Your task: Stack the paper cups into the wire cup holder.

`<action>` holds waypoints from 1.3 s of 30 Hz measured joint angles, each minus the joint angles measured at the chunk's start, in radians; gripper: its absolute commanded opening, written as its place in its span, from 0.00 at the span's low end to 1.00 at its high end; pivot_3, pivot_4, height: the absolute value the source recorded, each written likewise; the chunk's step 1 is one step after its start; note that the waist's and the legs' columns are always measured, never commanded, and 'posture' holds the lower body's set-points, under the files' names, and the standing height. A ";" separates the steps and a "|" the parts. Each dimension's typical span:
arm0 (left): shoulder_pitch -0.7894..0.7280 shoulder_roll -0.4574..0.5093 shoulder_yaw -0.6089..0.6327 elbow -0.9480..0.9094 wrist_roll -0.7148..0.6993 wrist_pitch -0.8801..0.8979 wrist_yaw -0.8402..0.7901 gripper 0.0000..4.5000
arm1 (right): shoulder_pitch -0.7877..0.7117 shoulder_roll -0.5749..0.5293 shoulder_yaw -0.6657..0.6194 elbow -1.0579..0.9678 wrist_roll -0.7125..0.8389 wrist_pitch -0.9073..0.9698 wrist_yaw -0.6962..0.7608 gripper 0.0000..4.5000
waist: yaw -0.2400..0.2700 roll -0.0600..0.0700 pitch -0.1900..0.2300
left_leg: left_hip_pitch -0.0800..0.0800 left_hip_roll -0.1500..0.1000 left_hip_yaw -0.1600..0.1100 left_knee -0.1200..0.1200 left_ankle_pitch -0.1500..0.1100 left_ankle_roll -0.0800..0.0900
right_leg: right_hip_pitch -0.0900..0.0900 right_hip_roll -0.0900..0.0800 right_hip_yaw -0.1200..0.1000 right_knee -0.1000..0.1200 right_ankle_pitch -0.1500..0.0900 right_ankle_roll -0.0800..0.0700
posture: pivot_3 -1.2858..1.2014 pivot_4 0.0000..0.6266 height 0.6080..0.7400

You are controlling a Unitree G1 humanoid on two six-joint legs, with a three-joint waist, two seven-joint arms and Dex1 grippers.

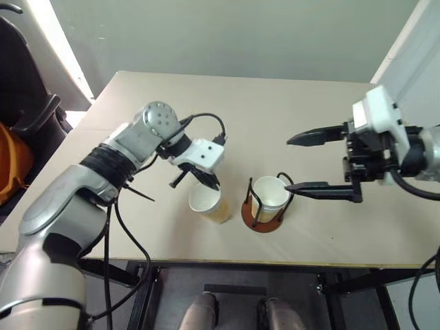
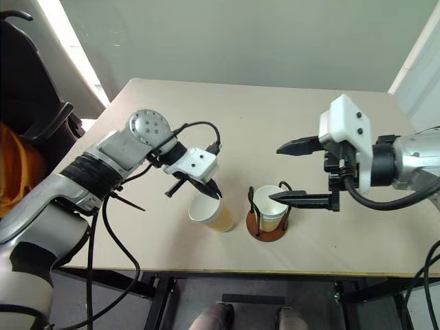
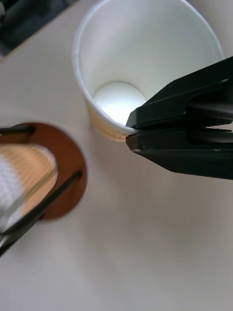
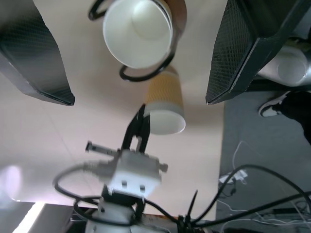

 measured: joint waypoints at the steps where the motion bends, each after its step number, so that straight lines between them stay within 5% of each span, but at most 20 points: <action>1: -0.024 0.006 -0.002 0.001 -0.031 0.001 0.000 0.01 | 0.015 -0.020 -0.021 0.004 0.002 -0.003 0.014 1.00 | 0.001 0.000 0.000 | 0.000 0.000 0.000 0.000 0.000 -0.001 | 0.000 0.000 0.000 0.000 0.000 0.001 | 0.52 0.24 1.00; 7: -0.288 0.009 -0.012 0.092 -0.277 0.023 -0.002 0.01 | 0.183 -0.100 -0.276 0.074 0.007 -0.027 0.120 1.00 | 0.013 0.000 0.000 | -0.004 -0.001 0.003 0.001 0.000 -0.004 | -0.001 0.000 0.002 -0.006 -0.001 0.003 | 0.52 0.24 1.00; 12: -0.441 -0.141 -0.084 0.209 -0.383 0.028 -0.003 0.01 | 0.241 -0.110 -0.348 0.086 -0.002 -0.052 0.124 1.00 | 0.020 0.001 0.001 | -0.004 -0.002 0.004 0.008 -0.006 -0.001 | 0.003 -0.002 0.006 -0.006 -0.003 0.011 | 0.52 0.24 1.00; 22: -0.500 -0.369 -0.280 0.370 -0.424 0.051 -0.004 0.01 | 0.321 -0.144 -0.447 0.008 0.036 -0.012 0.091 1.00 | 0.025 0.004 0.002 | -0.005 -0.004 0.024 0.022 -0.017 0.010 | 0.003 -0.001 0.026 -0.007 -0.007 0.030 | 0.52 0.24 1.00; 39: -0.500 -0.363 -0.497 0.324 -0.470 -0.025 -0.004 0.01 | 0.529 -0.160 -0.608 -0.098 0.056 0.060 0.066 1.00 | 0.029 0.005 0.002 | -0.004 -0.004 0.030 0.034 -0.030 0.019 | 0.008 -0.002 0.029 -0.010 -0.009 0.036 | 0.52 0.24 1.00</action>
